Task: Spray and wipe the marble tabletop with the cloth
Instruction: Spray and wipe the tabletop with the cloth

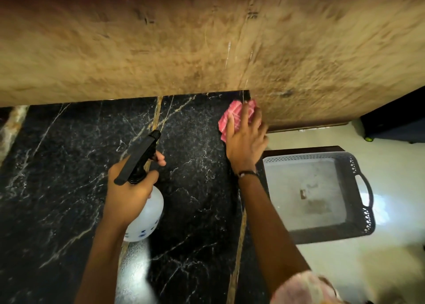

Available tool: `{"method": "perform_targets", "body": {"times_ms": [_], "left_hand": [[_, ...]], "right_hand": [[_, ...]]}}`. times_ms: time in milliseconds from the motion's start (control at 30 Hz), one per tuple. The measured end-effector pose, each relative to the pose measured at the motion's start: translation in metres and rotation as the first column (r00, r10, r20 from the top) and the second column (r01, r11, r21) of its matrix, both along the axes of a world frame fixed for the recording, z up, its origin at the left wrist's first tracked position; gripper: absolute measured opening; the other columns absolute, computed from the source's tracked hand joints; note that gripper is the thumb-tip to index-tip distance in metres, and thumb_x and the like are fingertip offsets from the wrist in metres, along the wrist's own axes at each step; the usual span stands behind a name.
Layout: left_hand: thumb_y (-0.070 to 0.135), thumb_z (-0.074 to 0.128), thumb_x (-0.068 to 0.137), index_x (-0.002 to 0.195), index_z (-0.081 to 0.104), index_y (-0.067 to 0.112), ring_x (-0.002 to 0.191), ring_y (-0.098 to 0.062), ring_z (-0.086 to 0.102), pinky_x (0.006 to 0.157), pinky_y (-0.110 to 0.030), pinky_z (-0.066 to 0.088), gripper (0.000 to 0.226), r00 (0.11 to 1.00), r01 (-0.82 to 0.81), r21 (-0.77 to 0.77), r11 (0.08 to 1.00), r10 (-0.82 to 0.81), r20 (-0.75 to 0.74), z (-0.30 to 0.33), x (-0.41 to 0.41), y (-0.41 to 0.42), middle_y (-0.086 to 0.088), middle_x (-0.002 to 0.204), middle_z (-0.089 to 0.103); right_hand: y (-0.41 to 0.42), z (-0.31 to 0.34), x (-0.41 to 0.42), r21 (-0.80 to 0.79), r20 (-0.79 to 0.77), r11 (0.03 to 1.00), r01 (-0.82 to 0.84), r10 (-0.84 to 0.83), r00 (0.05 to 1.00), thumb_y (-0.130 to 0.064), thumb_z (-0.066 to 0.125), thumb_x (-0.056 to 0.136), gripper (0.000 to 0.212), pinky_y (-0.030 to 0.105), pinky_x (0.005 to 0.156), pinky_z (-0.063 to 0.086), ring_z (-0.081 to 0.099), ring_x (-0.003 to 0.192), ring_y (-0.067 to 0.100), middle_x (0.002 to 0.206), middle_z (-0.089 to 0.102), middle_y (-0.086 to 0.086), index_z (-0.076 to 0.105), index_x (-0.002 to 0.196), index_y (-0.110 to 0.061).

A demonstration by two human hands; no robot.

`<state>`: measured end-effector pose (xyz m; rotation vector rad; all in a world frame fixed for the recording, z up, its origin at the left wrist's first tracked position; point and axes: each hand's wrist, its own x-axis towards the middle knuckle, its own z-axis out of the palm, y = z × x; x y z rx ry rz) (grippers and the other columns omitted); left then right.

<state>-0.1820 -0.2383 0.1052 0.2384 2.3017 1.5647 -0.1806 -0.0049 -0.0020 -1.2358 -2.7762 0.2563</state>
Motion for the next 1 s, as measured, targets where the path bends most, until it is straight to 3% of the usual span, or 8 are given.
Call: {"method": "perform_targets", "body": {"times_ms": [200, 400, 467, 567, 633, 700, 800, 1000], "left_hand": [[-0.018, 0.05, 0.083, 0.095, 0.064, 0.0, 0.054, 0.006, 0.058, 0.057, -0.007, 0.044, 0.026, 1.0, 0.01, -0.034, 0.999, -0.011, -0.009, 0.0, 0.0, 0.002, 0.022, 0.057, 0.063], [-0.014, 0.052, 0.084, 0.095, 0.065, 0.006, 0.055, 0.007, 0.057, 0.074, -0.046, 0.049, 0.026, 1.0, 0.007, -0.036, 0.999, -0.006, 0.016, 0.008, 0.003, 0.005, 0.013, 0.068, 0.066], [-0.014, 0.051, 0.084, 0.095, 0.064, 0.006, 0.055, 0.008, 0.057, 0.071, -0.041, 0.05, 0.027, 1.0, 0.007, -0.033, 0.999, -0.007, 0.017, 0.007, 0.004, 0.004, 0.007, 0.078, 0.065], [-0.016, 0.05, 0.083, 0.094, 0.064, 0.004, 0.055, 0.009, 0.057, 0.066, -0.013, 0.046, 0.027, 1.0, 0.025, -0.045, 0.999, -0.024, 0.003, 0.006, 0.005, 0.003, 0.014, 0.065, 0.065], [-0.017, 0.05, 0.083, 0.095, 0.064, 0.001, 0.054, 0.009, 0.057, 0.06, -0.017, 0.049, 0.025, 1.0, 0.029, -0.042, 0.999, -0.029, -0.002, 0.006, 0.004, 0.003, 0.012, 0.061, 0.064], [-0.017, 0.05, 0.082, 0.095, 0.064, -0.001, 0.055, 0.009, 0.057, 0.064, -0.033, 0.049, 0.025, 1.0, 0.025, -0.023, 0.999, -0.025, -0.01, 0.006, 0.004, 0.001, 0.002, 0.074, 0.064], [-0.016, 0.05, 0.082, 0.093, 0.065, 0.002, 0.057, 0.01, 0.056, 0.061, -0.013, 0.045, 0.025, 0.998, 0.041, -0.031, 0.999, -0.043, -0.048, 0.007, 0.005, -0.001, -0.001, 0.077, 0.062], [-0.013, 0.051, 0.084, 0.097, 0.063, 0.001, 0.056, 0.01, 0.056, 0.059, -0.003, 0.041, 0.022, 0.997, 0.06, -0.01, 0.998, -0.061, -0.038, 0.007, 0.014, 0.001, -0.006, 0.087, 0.064]], "right_hand": [[-0.005, -0.004, -0.002, 0.014, 0.053, 1.0, 0.008, -0.008, 0.999, -0.057, 0.02, 0.099, 0.057, 0.05, 0.092, 0.041, 0.04, 0.129, 0.038, 0.151, 0.034, 0.012, 0.027, 0.147, -0.028], [0.024, 0.006, -0.082, -0.023, 0.144, 0.98, -0.195, 0.197, 0.97, -0.054, 0.017, 0.099, 0.054, 0.064, 0.109, 0.017, 0.019, 0.142, 0.04, 0.155, 0.027, 0.01, 0.029, 0.146, -0.03], [0.019, 0.008, -0.081, 0.013, 0.148, 0.934, -0.356, 0.35, 0.925, -0.052, 0.017, 0.1, 0.052, 0.067, 0.11, 0.009, 0.018, 0.143, 0.038, 0.155, 0.03, 0.005, 0.031, 0.145, -0.032], [0.014, 0.004, -0.058, 0.028, 0.124, 0.801, -0.598, 0.591, 0.797, -0.055, 0.018, 0.098, 0.053, 0.067, 0.111, 0.003, 0.014, 0.146, 0.034, 0.157, 0.026, 0.0, 0.025, 0.148, -0.038], [0.024, -0.001, -0.038, 0.074, 0.103, 0.726, -0.683, 0.676, 0.73, -0.059, 0.023, 0.096, 0.054, 0.07, 0.111, 0.007, 0.018, 0.146, 0.032, 0.156, 0.03, -0.002, 0.029, 0.146, -0.04], [0.039, -0.003, -0.029, 0.078, 0.084, 0.773, -0.63, 0.624, 0.777, -0.06, 0.028, 0.095, 0.055, 0.071, 0.11, 0.012, 0.017, 0.146, 0.034, 0.156, 0.029, 0.0, 0.03, 0.146, -0.04], [0.038, 0.003, -0.028, -0.041, 0.071, 0.933, -0.357, 0.359, 0.931, -0.061, 0.026, 0.096, 0.057, 0.067, 0.111, 0.014, 0.011, 0.146, 0.038, 0.16, 0.019, 0.004, 0.022, 0.149, -0.041], [0.001, 0.002, 0.014, -0.068, 0.101, 0.989, -0.132, 0.138, 0.985, -0.061, 0.021, 0.096, 0.059, 0.059, 0.104, 0.033, 0.017, 0.143, 0.04, 0.161, 0.015, 0.005, 0.016, 0.15, -0.039]]}}
